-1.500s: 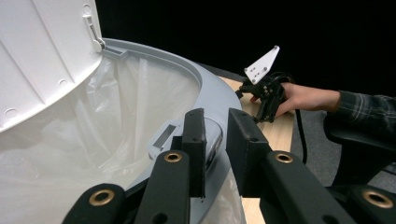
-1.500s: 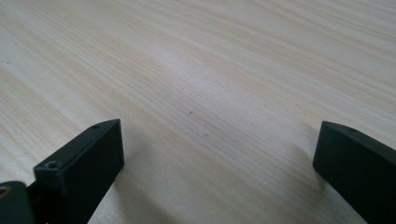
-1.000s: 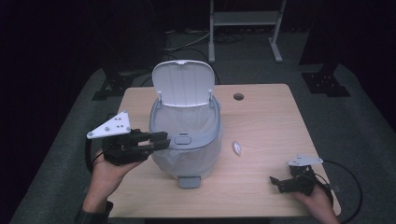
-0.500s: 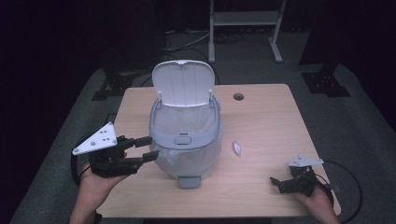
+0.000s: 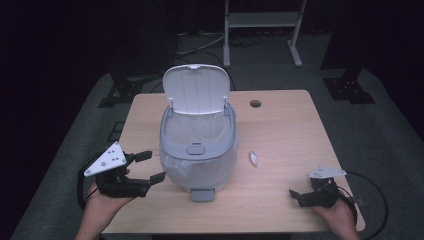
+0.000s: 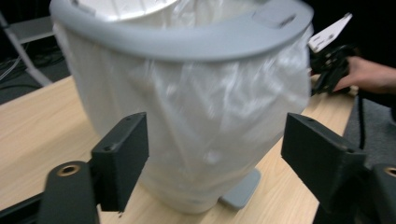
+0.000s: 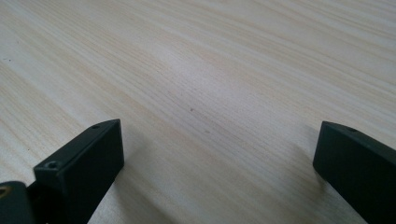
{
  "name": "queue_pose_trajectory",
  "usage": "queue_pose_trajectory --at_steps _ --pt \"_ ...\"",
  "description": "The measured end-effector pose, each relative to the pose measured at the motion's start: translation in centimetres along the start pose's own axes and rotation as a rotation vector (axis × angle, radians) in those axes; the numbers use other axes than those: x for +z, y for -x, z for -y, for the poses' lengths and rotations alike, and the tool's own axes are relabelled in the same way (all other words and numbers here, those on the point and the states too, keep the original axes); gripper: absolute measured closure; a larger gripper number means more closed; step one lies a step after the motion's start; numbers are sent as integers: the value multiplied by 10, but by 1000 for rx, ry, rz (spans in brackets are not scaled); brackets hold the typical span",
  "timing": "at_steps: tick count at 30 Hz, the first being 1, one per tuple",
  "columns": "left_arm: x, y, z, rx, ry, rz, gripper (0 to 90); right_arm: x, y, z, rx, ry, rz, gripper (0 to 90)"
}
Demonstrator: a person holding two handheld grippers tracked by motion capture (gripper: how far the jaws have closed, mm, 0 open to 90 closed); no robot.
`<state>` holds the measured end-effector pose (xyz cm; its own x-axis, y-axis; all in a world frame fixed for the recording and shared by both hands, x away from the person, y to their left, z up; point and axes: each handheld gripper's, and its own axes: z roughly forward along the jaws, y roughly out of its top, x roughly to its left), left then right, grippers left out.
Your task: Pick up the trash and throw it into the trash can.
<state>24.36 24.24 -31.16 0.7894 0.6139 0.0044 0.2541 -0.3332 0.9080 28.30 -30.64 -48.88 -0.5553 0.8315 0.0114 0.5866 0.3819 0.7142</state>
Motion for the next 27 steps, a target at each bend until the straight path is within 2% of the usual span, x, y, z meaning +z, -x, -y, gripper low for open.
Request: queue_pose_trajectory --at_steps 6,15,20,24,27 --pt "2 -4 20 -13 -28 -25 167 0 0 0 -1 0 -1 8" --pt "10 -11 54 -40 -61 -72 27 0 0 0 0 0 1 8" --pt "18 -15 75 -38 -85 -83 20 0 0 0 1 0 2 8" --pt "26 -19 89 -51 -109 -107 12 0 0 0 2 -1 0 8" --pt "31 -21 98 -59 -129 -109 0 0 0 0 1 -1 0 8"
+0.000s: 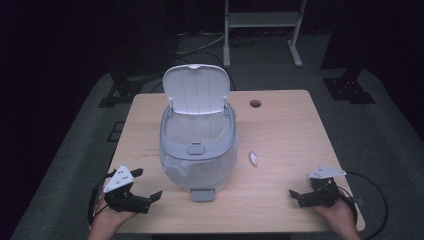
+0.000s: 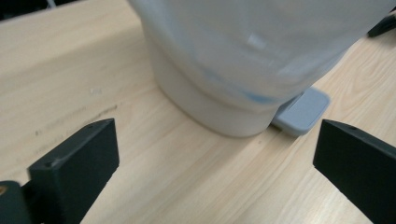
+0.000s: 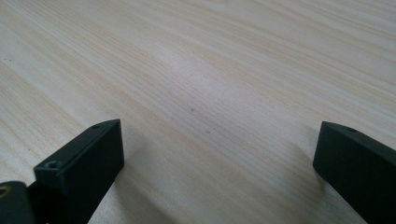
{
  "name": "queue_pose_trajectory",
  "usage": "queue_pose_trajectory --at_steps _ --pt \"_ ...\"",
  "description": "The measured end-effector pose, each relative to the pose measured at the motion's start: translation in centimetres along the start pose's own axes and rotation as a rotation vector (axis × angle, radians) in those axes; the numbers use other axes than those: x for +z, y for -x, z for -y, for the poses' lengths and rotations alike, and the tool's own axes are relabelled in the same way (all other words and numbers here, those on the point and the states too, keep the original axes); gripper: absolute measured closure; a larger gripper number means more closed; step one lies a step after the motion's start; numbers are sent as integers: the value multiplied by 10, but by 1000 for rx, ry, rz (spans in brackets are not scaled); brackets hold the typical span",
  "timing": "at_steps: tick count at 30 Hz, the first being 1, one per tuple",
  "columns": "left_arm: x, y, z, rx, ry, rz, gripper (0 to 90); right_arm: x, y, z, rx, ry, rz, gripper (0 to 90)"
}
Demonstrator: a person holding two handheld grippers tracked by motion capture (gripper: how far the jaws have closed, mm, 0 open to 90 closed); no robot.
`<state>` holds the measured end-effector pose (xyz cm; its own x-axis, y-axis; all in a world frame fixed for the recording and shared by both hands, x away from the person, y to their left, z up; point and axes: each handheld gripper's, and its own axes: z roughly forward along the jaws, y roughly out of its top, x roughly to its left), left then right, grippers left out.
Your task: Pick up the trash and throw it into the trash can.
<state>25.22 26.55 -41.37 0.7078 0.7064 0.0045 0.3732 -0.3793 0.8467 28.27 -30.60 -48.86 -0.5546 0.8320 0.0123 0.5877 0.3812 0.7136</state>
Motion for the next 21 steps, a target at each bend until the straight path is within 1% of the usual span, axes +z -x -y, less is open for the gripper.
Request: queue_pose_trajectory --at_steps 2,4,6,9,11,14,16,21 --pt "4 0 4 3 -13 1 0 0 0 0 -1 -1 -1 8" --pt "8 0 9 16 -27 -7 0 0 0 0 1 -2 -1 8" --pt "12 -1 12 19 -45 -12 0 0 0 -1 -4 -5 -2 8" --pt "19 -3 19 1 -63 -8 0 0 -1 -2 -2 -11 -6 9" --pt "23 -3 24 5 -78 -12 0 0 -2 -2 -3 -14 -6 8" --pt "30 -5 32 -1 -113 -5 0 0 -2 -3 -4 -17 -8 9" --pt "36 -7 37 10 -153 -13 0 0 -2 -3 -5 -18 -8 9" --pt "45 -11 46 24 -208 -33 0 -2 -4 -6 -4 -8 -23 9"
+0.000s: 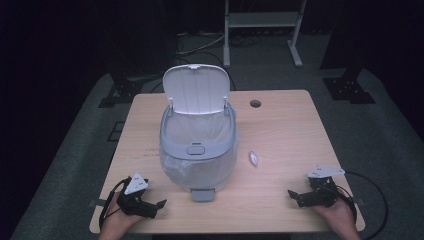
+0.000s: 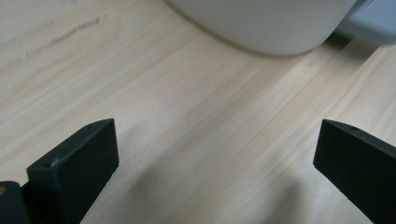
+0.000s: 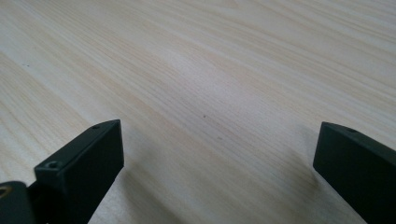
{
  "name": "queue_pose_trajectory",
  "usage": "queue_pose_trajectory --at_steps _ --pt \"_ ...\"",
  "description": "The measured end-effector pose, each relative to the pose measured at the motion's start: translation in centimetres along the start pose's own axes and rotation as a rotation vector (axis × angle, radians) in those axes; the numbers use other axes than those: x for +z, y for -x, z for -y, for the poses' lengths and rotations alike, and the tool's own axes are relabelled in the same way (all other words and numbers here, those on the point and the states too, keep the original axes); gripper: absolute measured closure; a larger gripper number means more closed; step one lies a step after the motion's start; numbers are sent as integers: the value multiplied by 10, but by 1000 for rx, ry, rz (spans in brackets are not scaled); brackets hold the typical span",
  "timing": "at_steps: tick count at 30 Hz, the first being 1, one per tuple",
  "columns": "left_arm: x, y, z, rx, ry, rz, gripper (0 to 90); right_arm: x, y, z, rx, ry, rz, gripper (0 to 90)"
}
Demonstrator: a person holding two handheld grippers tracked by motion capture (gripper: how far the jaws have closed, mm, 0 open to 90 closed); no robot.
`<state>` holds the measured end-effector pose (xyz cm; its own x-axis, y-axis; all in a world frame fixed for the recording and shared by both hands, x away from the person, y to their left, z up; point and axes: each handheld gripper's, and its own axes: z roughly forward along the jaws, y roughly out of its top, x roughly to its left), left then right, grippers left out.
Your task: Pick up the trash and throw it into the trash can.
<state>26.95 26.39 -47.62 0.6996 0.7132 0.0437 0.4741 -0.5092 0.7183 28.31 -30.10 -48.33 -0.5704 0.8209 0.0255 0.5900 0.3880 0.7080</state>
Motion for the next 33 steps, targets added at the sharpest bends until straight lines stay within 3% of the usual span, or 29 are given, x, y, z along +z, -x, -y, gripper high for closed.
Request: queue_pose_trajectory --at_steps 4,16,33 --pt "5 -6 6 -31 -9 9 0 0 -1 -2 -3 -2 -6 9" --pt "5 -7 5 -22 -9 18 0 -9 -2 -16 23 43 -19 9" --pt "5 -7 5 -22 -8 18 0 -4 -3 -50 4 89 -27 37"
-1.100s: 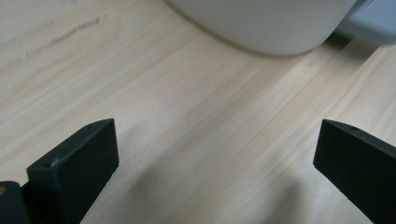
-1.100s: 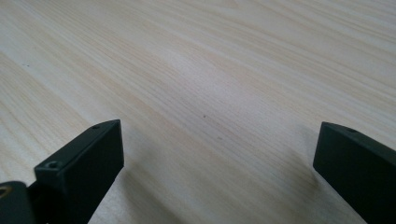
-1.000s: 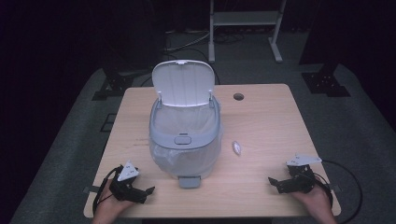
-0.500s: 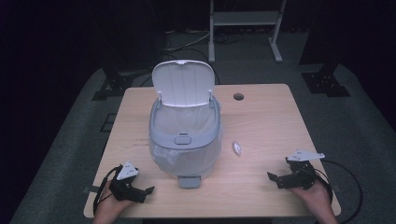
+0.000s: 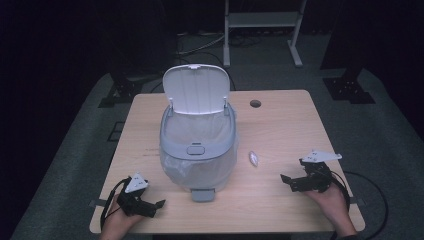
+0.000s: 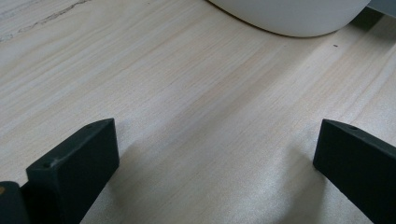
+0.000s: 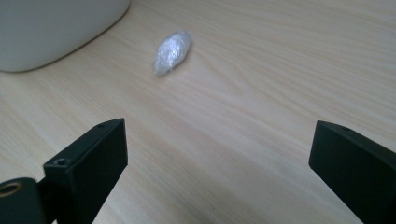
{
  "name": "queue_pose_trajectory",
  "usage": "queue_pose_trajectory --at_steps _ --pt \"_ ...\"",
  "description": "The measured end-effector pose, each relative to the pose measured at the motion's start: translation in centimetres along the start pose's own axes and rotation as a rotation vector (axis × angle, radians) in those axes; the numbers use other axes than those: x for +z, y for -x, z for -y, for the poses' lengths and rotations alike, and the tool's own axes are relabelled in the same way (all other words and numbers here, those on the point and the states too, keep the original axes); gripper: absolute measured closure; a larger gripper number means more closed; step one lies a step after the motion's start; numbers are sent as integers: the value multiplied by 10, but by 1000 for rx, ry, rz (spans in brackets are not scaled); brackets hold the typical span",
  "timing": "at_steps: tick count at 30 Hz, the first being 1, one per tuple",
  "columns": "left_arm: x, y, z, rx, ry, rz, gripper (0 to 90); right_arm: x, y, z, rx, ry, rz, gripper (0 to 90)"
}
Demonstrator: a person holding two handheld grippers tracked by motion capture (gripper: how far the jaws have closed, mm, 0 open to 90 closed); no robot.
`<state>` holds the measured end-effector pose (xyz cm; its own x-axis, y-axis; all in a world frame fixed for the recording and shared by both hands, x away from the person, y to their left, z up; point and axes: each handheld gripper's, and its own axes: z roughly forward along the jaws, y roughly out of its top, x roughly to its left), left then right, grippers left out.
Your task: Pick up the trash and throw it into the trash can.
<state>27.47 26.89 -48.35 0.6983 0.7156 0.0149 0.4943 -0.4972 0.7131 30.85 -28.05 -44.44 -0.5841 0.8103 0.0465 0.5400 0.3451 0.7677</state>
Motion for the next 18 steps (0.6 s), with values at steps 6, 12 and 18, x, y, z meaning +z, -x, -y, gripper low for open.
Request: queue_pose_trajectory --at_steps 6,12,18 --pt "0 0 0 0 0 0 0 5 -3 -10 -5 13 -14 45" --pt "0 0 0 0 0 0 0 13 -5 -17 -17 0 -12 45" --pt "0 0 0 0 0 0 0 19 -6 -25 -5 5 -22 49"
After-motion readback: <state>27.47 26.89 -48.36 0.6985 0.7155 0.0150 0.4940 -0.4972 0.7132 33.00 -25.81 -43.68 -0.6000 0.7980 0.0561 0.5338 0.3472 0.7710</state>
